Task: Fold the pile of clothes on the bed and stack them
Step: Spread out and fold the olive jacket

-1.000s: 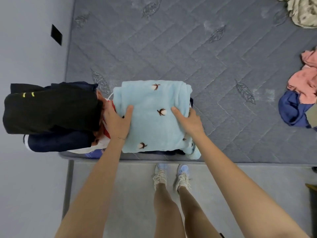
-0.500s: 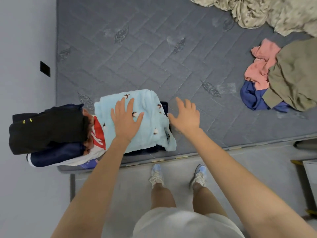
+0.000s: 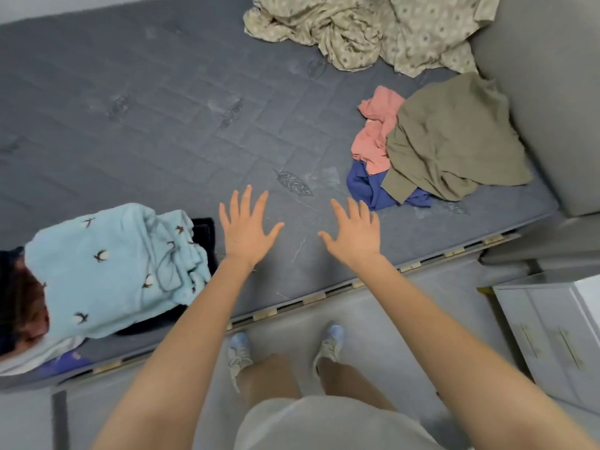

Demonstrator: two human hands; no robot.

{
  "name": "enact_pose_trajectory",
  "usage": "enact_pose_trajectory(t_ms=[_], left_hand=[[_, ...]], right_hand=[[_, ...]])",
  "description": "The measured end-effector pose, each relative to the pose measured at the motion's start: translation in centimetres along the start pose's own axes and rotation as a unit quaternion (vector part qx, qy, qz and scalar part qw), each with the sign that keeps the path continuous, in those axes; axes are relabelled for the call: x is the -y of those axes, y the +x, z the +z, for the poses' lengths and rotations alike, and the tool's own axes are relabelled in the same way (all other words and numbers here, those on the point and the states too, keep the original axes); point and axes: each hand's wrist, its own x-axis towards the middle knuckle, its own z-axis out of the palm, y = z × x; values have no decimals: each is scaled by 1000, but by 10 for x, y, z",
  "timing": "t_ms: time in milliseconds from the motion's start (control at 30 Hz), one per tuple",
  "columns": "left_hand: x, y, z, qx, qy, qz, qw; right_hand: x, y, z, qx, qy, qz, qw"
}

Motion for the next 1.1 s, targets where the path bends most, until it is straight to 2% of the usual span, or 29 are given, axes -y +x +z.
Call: enact_pose_trajectory(t_ms=[333, 667, 900, 1100], left_hand=[[-128, 32, 31, 48, 13, 59, 997], [-180, 113, 62, 78, -3, 73, 994], [-220, 194, 74, 92, -4, 107, 990], [-261, 251, 97, 92, -25, 88, 992]], right_hand=[[-139, 17, -22, -1, 2, 76, 997], [-202, 84, -24, 21, 52, 141, 988], [-246, 142, -35, -25, 89, 185, 978], [-297, 191, -33, -27, 132, 189, 973]])
